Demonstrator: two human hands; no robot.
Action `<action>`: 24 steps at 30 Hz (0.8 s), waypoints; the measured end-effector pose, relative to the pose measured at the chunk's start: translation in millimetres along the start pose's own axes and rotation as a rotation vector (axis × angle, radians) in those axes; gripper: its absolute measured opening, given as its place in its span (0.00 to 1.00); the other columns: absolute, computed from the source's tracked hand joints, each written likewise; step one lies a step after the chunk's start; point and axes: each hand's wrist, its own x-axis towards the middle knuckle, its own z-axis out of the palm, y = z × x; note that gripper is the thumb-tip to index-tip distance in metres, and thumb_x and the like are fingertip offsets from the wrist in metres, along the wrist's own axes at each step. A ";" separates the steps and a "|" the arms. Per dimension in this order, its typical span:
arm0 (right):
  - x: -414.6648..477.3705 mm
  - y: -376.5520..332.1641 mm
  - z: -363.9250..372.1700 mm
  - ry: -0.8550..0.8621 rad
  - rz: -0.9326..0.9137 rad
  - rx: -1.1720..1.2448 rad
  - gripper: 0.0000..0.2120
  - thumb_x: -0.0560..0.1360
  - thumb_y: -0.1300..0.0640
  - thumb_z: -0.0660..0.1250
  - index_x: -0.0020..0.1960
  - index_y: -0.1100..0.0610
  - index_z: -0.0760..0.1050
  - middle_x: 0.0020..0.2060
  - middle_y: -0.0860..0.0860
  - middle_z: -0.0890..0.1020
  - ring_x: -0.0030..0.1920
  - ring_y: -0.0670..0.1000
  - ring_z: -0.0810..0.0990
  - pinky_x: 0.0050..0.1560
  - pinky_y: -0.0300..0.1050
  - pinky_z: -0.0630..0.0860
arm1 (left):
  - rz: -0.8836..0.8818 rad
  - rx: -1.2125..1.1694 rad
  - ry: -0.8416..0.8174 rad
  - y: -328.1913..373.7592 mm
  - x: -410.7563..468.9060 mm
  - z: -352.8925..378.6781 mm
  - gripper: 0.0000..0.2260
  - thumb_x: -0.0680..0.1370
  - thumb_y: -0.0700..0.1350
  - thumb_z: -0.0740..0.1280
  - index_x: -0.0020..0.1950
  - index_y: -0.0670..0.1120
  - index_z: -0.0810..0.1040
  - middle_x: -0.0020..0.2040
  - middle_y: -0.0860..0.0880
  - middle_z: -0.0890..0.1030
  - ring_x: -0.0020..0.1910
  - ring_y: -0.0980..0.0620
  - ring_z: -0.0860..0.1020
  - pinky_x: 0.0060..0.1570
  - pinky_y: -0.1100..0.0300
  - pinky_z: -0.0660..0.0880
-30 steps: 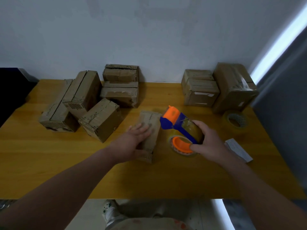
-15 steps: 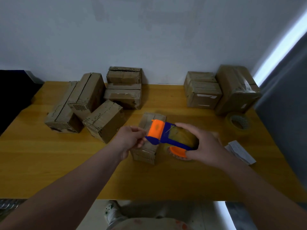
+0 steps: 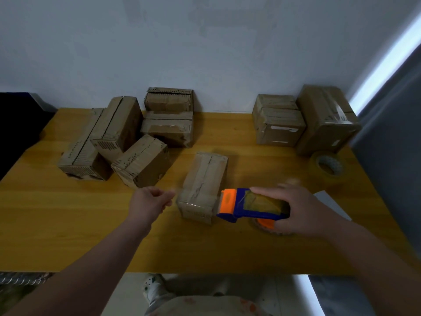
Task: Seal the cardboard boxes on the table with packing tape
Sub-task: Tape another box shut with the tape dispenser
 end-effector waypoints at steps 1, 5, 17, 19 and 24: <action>-0.3 0.9 2.2 0.002 0.008 -0.009 0.33 0.59 0.34 0.65 0.60 0.18 0.57 0.50 0.38 0.72 0.52 0.42 0.73 0.54 0.54 0.74 | 0.002 0.006 0.017 -2.7 -0.3 0.7 0.13 0.75 0.46 0.72 0.35 0.38 0.79 0.32 0.46 0.79 0.30 0.51 0.72 0.32 0.59 0.70; -1.8 -4.1 5.4 -0.042 0.034 -0.033 0.36 0.68 0.44 0.74 0.68 0.27 0.58 0.52 0.36 0.68 0.64 0.52 0.71 0.63 0.53 0.70 | 0.001 0.055 0.065 -10.5 -3.7 2.2 0.15 0.74 0.49 0.72 0.36 0.39 0.79 0.33 0.45 0.79 0.32 0.50 0.73 0.33 0.55 0.71; 2.6 -6.6 24.1 -0.052 0.114 -0.115 0.36 0.71 0.43 0.72 0.72 0.30 0.56 0.70 0.46 0.69 0.75 0.49 0.57 0.68 0.52 0.55 | -0.008 0.073 0.067 -22.5 2.1 14.1 0.14 0.77 0.49 0.69 0.37 0.40 0.79 0.34 0.46 0.80 0.31 0.50 0.74 0.35 0.54 0.72; 4.8 -3.5 29.9 -0.033 0.126 -0.108 0.37 0.71 0.43 0.72 0.71 0.28 0.56 0.69 0.47 0.69 0.74 0.50 0.60 0.68 0.54 0.58 | -0.024 0.056 0.021 -23.1 3.9 15.8 0.14 0.78 0.48 0.68 0.37 0.39 0.79 0.35 0.44 0.80 0.32 0.49 0.73 0.36 0.54 0.72; 8.0 2.0 37.4 -0.023 0.123 -0.062 0.39 0.68 0.41 0.74 0.72 0.30 0.56 0.65 0.51 0.71 0.69 0.53 0.67 0.64 0.55 0.70 | -0.026 0.021 -0.067 -26.2 9.6 11.2 0.13 0.78 0.47 0.68 0.37 0.41 0.79 0.33 0.46 0.79 0.31 0.51 0.73 0.34 0.58 0.71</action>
